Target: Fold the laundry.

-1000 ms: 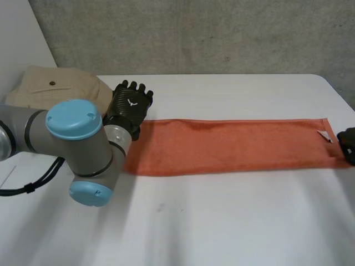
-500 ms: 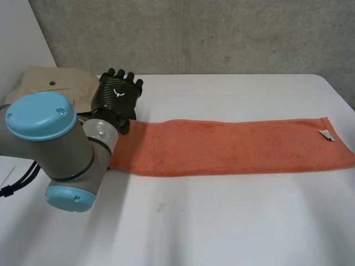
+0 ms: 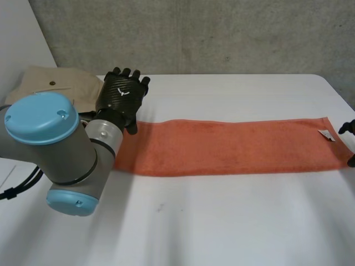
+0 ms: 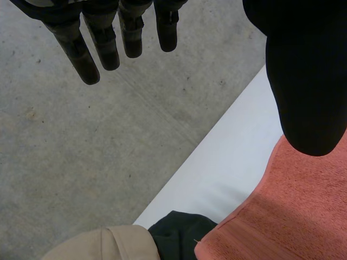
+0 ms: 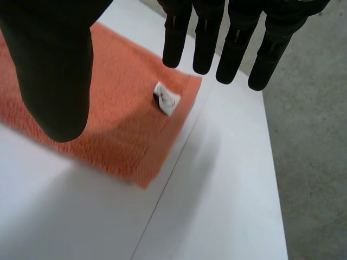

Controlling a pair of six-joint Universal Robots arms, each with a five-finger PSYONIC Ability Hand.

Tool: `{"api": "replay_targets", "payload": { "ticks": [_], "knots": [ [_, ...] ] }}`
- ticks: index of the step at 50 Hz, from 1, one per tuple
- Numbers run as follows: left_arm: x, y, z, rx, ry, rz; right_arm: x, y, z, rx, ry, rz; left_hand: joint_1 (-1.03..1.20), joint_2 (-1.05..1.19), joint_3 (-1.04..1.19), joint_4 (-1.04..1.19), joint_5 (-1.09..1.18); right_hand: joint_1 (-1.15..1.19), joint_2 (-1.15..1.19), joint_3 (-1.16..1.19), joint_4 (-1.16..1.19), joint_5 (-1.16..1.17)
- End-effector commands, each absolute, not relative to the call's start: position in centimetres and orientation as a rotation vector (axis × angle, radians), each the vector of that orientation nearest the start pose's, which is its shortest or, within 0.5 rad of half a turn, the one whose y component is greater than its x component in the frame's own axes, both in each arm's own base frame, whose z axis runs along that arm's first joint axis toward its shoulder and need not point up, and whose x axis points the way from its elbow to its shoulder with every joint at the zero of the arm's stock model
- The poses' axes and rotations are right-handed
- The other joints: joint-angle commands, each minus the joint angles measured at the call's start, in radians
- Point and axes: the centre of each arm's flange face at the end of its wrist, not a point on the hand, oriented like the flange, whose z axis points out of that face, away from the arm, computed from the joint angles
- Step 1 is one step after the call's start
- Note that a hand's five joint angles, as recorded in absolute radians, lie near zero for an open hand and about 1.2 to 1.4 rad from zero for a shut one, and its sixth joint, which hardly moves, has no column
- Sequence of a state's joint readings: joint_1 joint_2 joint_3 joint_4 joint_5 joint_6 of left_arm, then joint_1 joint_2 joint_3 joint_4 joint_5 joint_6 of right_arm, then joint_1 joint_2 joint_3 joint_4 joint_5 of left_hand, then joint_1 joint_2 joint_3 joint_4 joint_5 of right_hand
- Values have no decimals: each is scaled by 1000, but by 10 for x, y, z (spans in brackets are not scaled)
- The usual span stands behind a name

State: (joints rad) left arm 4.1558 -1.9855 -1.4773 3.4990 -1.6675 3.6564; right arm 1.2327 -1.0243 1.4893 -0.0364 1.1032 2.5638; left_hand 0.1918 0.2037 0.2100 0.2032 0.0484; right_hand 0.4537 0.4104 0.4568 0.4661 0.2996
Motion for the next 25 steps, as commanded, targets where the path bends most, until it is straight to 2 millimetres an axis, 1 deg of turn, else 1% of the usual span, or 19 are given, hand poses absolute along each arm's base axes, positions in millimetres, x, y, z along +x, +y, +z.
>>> {"api": "replay_targets", "payload": {
  "ticks": [1, 3, 8, 13, 16, 20, 23, 24, 25],
  "knots": [
    [-311, -271, 223, 1008, 1913, -2224, 39, -399, 139, -751, 2623, -1804, -17, -29, -36, -29, -48, 104, 147, 101, 92, 84],
    [-311, -272, 222, 1006, 1917, -2221, 39, -400, 135, -760, 2623, -1806, -17, -29, -36, -29, -48, 110, 153, 107, 97, 89],
    [-311, -271, 221, 1010, 1919, -2218, 37, -404, 135, -769, 2613, -1843, -17, -29, -36, -29, -48, 160, 203, 157, 147, 139],
    [-311, -270, 218, 1014, 1929, -2212, 36, -406, 129, -768, 2613, -1841, -17, -29, -36, -29, -48, 180, 223, 177, 168, 160],
    [-311, -270, 218, 1014, 1926, -2213, 36, -407, 126, -771, 2611, -1838, -17, -29, -36, -29, -48, 230, 273, 227, 218, 210],
    [-311, -270, 218, 1011, 1928, -2213, 36, -409, 124, -773, 2603, -1855, -17, -29, -36, -29, -48, 547, 590, 544, 534, 526],
    [-311, -270, 218, 1014, 1929, -2212, 36, -410, 120, -776, 2605, -1857, -17, -29, -36, -29, -48, 673, 716, 670, 661, 653],
    [-311, -270, 218, 1014, 1929, -2212, 35, -410, 120, -774, 2606, -1858, -17, -29, -36, -29, -48, 851, 894, 848, 838, 830],
    [-311, -270, 218, 1016, 1929, -2210, 34, -411, 120, -767, 2607, -1862, -17, -29, -36, -29, -48, 942, 985, 939, 929, 921]
  ]
}}
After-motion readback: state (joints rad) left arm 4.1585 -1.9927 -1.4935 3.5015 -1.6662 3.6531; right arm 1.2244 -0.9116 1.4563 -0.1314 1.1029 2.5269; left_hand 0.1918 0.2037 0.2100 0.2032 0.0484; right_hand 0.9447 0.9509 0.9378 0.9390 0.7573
